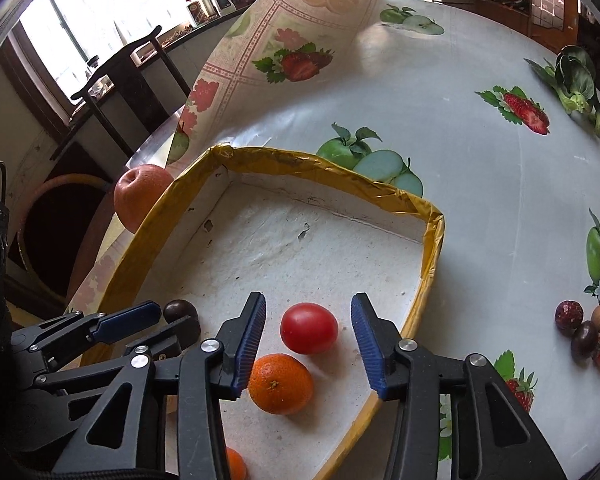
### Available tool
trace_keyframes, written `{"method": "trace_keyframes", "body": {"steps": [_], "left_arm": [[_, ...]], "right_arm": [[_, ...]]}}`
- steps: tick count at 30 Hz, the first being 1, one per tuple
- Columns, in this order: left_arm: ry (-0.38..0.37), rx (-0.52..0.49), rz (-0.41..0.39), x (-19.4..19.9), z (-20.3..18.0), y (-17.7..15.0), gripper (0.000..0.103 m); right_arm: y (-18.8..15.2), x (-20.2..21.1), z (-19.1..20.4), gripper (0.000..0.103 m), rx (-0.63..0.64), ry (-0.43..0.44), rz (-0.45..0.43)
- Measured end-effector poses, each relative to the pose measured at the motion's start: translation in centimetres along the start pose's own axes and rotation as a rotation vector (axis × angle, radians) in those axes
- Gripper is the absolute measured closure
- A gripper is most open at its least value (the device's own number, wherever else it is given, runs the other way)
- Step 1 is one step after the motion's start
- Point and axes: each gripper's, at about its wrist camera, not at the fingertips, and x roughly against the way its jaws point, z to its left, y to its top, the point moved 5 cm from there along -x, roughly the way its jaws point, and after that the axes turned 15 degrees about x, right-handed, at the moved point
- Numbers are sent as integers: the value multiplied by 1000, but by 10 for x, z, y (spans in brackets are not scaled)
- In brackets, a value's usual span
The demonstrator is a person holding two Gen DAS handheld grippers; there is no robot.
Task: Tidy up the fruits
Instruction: 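Open the right tool to drop the tomato while the left tool releases the plum, then lift both open tools and move them back to the fruit pile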
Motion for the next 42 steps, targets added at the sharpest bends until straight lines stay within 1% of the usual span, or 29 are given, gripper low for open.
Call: {"method": "trace_keyframes", "body": {"steps": [6, 14, 24, 31, 42], "left_arm": [[-22, -7, -32, 23, -7, -4, 64], [-64, -42, -53, 45, -29, -17, 64], [-101, -92, -45, 60, -58, -43, 64], [-129, -133, -38, 66, -83, -59, 64], [-164, -192, -9, 66, -120, -82, 64]], "right_arm": [[-3, 40, -4, 54, -25, -7, -63], [-31, 94, -19, 53, -95, -40, -116], [-81, 135, -50, 53, -189, -96, -117], [-114, 152, -72, 53, -242, -132, -105], [-155, 171, -105, 53, -319, -176, -93]]}}
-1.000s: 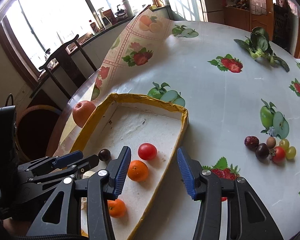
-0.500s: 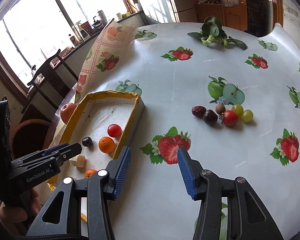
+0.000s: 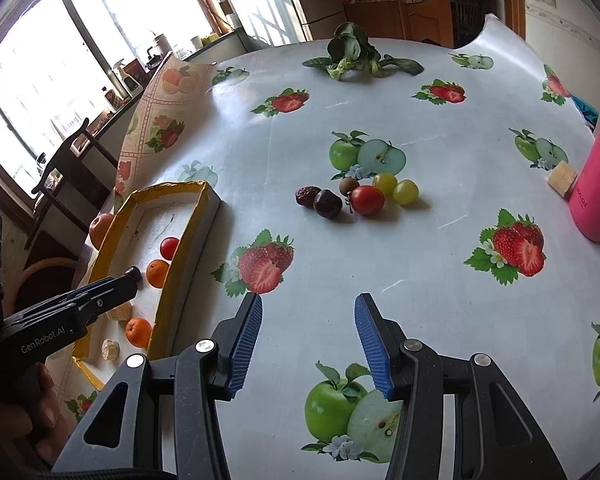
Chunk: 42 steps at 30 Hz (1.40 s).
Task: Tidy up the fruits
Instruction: 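Lift both open tools and move them back to the fruit pile, then grasp a green grape with the right tool while the left tool grasps another dark plum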
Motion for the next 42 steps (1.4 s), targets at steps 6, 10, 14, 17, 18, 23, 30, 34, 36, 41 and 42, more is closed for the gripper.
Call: {"method": "trace_keyframes", "body": {"steps": [6, 10, 14, 17, 18, 23, 30, 34, 36, 41, 42], "left_arm": [[-13, -3, 27, -9, -12, -5, 64], [-24, -7, 52, -19, -24, -8, 64], [-41, -6, 74, -33, -40, -8, 64], [-54, -20, 81, -47, -56, -4, 64], [-58, -25, 83, -52, -61, -2, 64], [-85, -14, 95, -80, -83, 14, 64], [-93, 9, 128, -121, -103, 29, 64], [-121, 13, 150, -136, -113, 30, 64], [-122, 6, 152, -143, -118, 30, 64], [-96, -31, 116, -153, -127, 34, 66], [-98, -32, 112, -154, -127, 35, 68]], "right_arm": [[-10, 0, -25, 53, -37, -23, 5], [-10, -9, -45, 54, -59, -45, 10], [3, -23, -67, 58, -93, -58, -1], [21, -38, -82, 62, -98, -85, -16], [27, -43, -87, 63, -104, -87, -16], [54, -72, -105, 65, -108, -99, -11], [59, -109, -114, 68, -118, -46, 13], [62, -110, -114, 76, -111, -7, 0], [61, -107, -116, 78, -107, -10, -7], [54, -92, -121, 78, -121, 0, -31], [52, -89, -122, 78, -123, 3, -34]]}}
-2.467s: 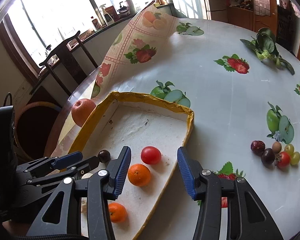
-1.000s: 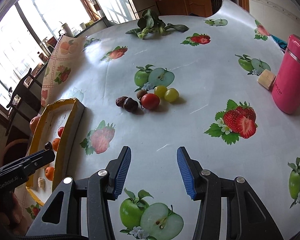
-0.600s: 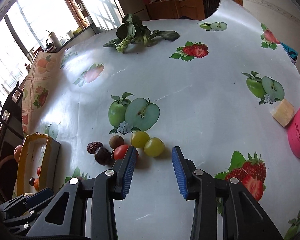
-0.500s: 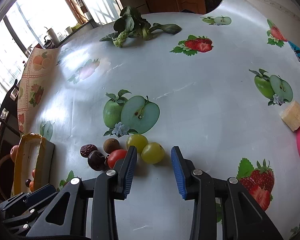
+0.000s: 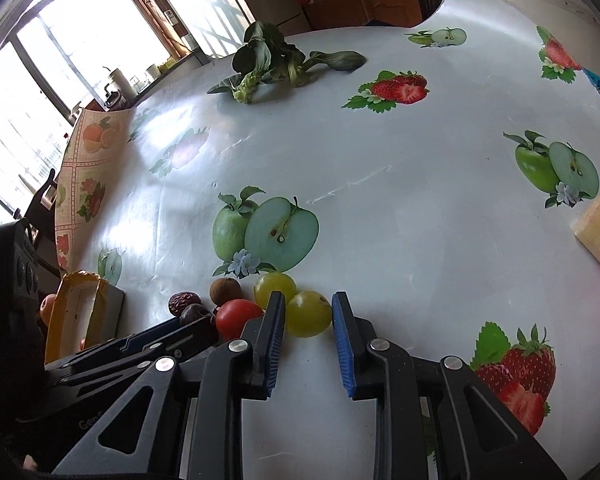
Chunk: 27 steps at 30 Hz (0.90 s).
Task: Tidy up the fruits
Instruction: 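Grasp a green grape with the right tool while the left tool grasps another dark plum, then carry the grape and the plum over the tray with both tools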
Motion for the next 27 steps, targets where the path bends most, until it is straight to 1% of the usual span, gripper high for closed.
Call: {"method": "trace_keyframes", "body": {"steps": [2, 6, 10, 12, 17, 22, 27], "left_arm": [[-9, -7, 4, -1, 0, 0, 78], [-13, -18, 9, 1, 3, -3, 79], [-5, -5, 24, 9, 10, -10, 79], [-10, 11, 28, 18, 17, -16, 79], [4, 48, 17, 44, 36, -28, 79], [50, 23, -12, 73, 49, -41, 79], [62, 9, -49, 105, 57, -53, 79]], "right_arm": [[-3, 7, 0, 78, -4, 1, -8], [-9, 19, 1, 79, -21, 14, -21], [-15, 32, 7, 79, -22, 21, -27], [-20, 39, 12, 79, -13, 19, -25], [-34, 52, 28, 79, 11, 20, -12], [-53, 65, 46, 79, 41, 22, 10], [-67, 82, 64, 79, 66, 24, 17]]}}
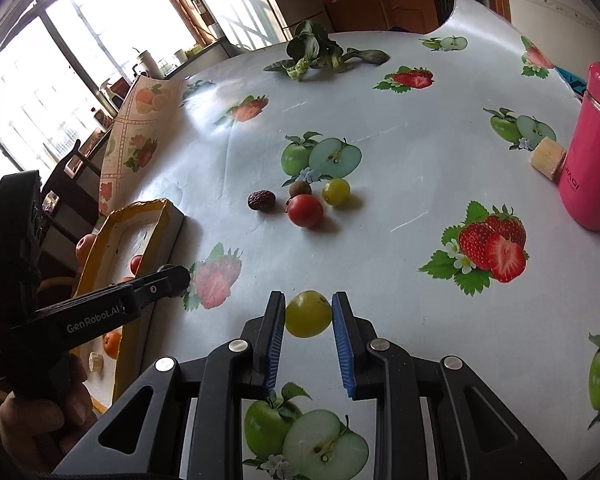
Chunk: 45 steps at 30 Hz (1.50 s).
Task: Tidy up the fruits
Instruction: 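Carry the grape and the plum over the tray with both tools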
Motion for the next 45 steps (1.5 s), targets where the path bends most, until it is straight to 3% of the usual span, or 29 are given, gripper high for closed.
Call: {"method": "trace_keyframes", "body": {"steps": [21, 35, 45], "left_arm": [[47, 52, -95, 84, 79, -29, 79], [73, 84, -122, 100, 117, -31, 79], [109, 96, -124, 99, 136, -29, 79]], "right_arm": [[-24, 48, 100, 79, 196, -19, -32], [-19, 51, 148, 79, 300, -18, -56], [-18, 45, 160, 79, 313, -7, -54]]}}
